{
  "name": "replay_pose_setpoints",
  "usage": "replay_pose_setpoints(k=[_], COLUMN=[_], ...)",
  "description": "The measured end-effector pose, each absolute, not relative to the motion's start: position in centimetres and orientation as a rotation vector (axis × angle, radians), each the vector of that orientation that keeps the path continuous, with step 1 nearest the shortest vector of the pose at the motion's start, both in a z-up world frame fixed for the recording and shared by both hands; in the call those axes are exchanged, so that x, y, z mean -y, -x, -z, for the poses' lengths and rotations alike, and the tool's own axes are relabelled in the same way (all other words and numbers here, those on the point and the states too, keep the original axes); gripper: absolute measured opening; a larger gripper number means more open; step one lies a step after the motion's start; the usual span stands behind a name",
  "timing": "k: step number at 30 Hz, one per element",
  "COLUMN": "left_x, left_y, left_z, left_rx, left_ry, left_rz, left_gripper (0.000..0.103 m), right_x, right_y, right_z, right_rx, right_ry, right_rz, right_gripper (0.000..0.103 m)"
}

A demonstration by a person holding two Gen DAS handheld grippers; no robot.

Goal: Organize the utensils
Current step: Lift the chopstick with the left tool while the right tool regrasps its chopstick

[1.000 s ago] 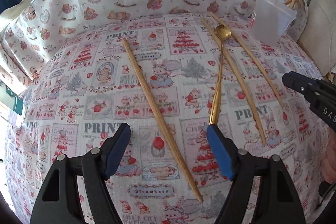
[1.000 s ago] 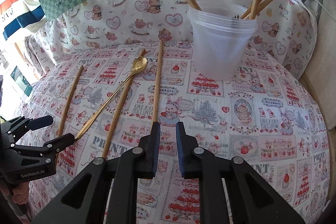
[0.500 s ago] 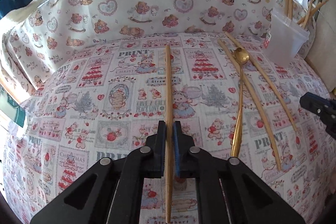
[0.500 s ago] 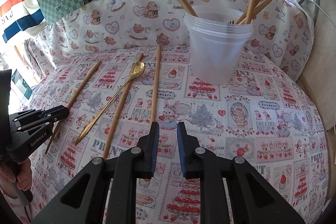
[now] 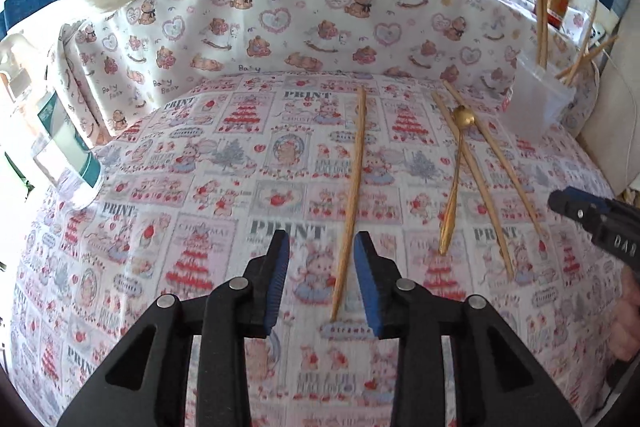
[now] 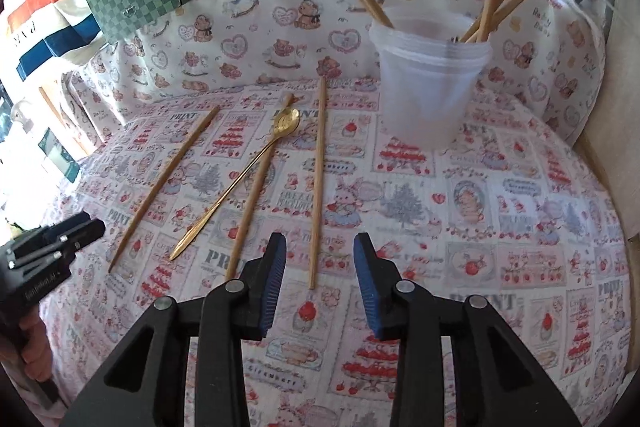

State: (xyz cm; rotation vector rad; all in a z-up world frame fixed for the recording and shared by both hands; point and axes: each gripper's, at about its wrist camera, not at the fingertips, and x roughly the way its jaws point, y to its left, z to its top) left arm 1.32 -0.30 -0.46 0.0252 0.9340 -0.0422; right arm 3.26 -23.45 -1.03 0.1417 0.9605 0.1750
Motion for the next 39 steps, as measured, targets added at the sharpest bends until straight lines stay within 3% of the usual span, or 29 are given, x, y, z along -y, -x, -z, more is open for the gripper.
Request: replay_pose_setpoints(k=[4,7,16,20,22,34,39], left_x=[0.0,-0.3,0.9,1.5,1.6,0.3,0.2], left_y=[0.4,0.5,0.3,0.0,-0.4,1.3,0.7], left_z=[1.6,2.5,3.7,3.5,3.0,-8.2,-11.0], left_rx=[-0.94,-0.936,-0.945,-0.975,-0.985,-0.626,-0.581], left_ry=[-0.009,0.032,-0.026,-0.093,-0.079,0.021,0.056], left_rz=[0.03,0.005,-0.017,-0.028,0.024,0.043,0.028], left_gripper=[0.032,0.042,0.033,0.005,0.004,0.003,0.002], right_x=[23.6,23.4,24.0,24.0,23.9,20.8,20.7], right_y=[-3.2,-3.1,-3.2,-3.1,-3.2,-2.8,-3.2], right_z=[1.4,1.4,0.9,0.8,0.9,2.7,3.8], right_rx=[-0.987,-0.976,-0.951,-0.948,-0.953,-0.985,-0.998], right_ry=[-0.186,-0.164,-0.161,-0.153,-0.146,0.012,0.023], right_rz=[-0.204,-0.186,-0.168,-0.167,-0.165,-0.127,-0.109], right_gripper=[0.037,0.037,0.032,0.031,0.031,0.031,0.029])
